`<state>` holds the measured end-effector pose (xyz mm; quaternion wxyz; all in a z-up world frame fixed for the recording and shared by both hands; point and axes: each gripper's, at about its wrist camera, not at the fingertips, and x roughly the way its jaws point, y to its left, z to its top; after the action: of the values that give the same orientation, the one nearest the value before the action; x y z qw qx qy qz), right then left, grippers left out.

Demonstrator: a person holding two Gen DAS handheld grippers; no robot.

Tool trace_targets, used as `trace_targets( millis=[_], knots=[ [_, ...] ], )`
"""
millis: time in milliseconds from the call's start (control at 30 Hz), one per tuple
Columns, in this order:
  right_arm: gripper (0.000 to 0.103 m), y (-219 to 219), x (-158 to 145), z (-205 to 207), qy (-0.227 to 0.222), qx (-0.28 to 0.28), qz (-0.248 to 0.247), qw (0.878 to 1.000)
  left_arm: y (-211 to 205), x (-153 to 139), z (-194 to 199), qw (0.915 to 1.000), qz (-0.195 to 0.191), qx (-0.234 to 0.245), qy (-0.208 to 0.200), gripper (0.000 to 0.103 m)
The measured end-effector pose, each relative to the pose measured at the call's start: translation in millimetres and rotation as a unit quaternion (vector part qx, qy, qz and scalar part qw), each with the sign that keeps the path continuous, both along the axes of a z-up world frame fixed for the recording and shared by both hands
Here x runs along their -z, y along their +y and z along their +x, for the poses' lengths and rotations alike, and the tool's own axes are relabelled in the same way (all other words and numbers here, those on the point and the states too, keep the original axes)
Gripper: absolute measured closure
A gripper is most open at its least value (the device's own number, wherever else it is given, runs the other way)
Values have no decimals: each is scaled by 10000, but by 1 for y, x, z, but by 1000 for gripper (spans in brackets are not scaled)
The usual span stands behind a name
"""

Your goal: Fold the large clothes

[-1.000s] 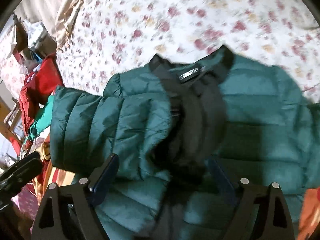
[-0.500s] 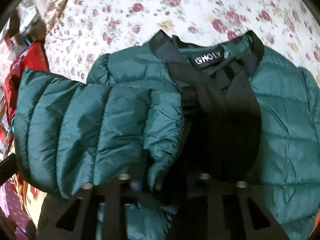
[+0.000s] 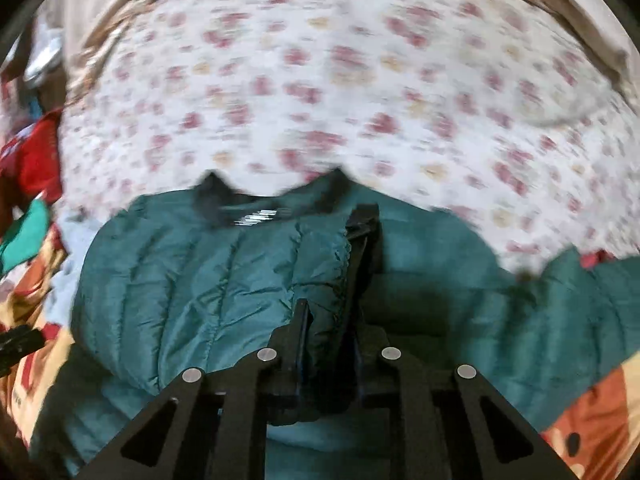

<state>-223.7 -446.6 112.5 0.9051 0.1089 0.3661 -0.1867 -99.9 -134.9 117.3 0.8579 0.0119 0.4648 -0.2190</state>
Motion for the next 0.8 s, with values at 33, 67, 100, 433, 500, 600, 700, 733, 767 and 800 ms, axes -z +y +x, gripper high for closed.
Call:
trace_targets(
  millis=[33,67,100,433,500,600,700,733,767,800],
  knots=[
    [87,-9,3,-7,15,107,27,9999,-2,1,-1,10000,33,10,-18,31],
    [88,-18,6,-11,30,218,65,9997,-4,2,-1,10000,69,19,-44,31],
    [88,-29,10,-16,44,337,123,9993,-7,3,-2,9999,110,30,-73,31],
    [88,-50,45,6,315,616,-136,9975,-34,16,4,9998,178,1,-65,31],
    [77,-50,43,5,437,541,-143,9975,-39,19,8,9998,183,-28,-25,31],
    [32,-46,32,-14,263,525,-41,9983,-45,24,11,9998,202,-48,-13,31],
    [32,-35,17,-34,63,446,23,9990,-52,28,14,9997,259,-22,-12,31],
    [32,-30,14,-38,-2,351,124,9993,-54,29,15,9996,281,-17,-25,31],
    [32,-25,12,-39,-61,225,233,9995,-56,30,16,9995,303,-8,-32,31],
    [32,-16,12,-41,-108,2,362,9993,-59,32,17,9994,343,3,-29,31]
  ],
)
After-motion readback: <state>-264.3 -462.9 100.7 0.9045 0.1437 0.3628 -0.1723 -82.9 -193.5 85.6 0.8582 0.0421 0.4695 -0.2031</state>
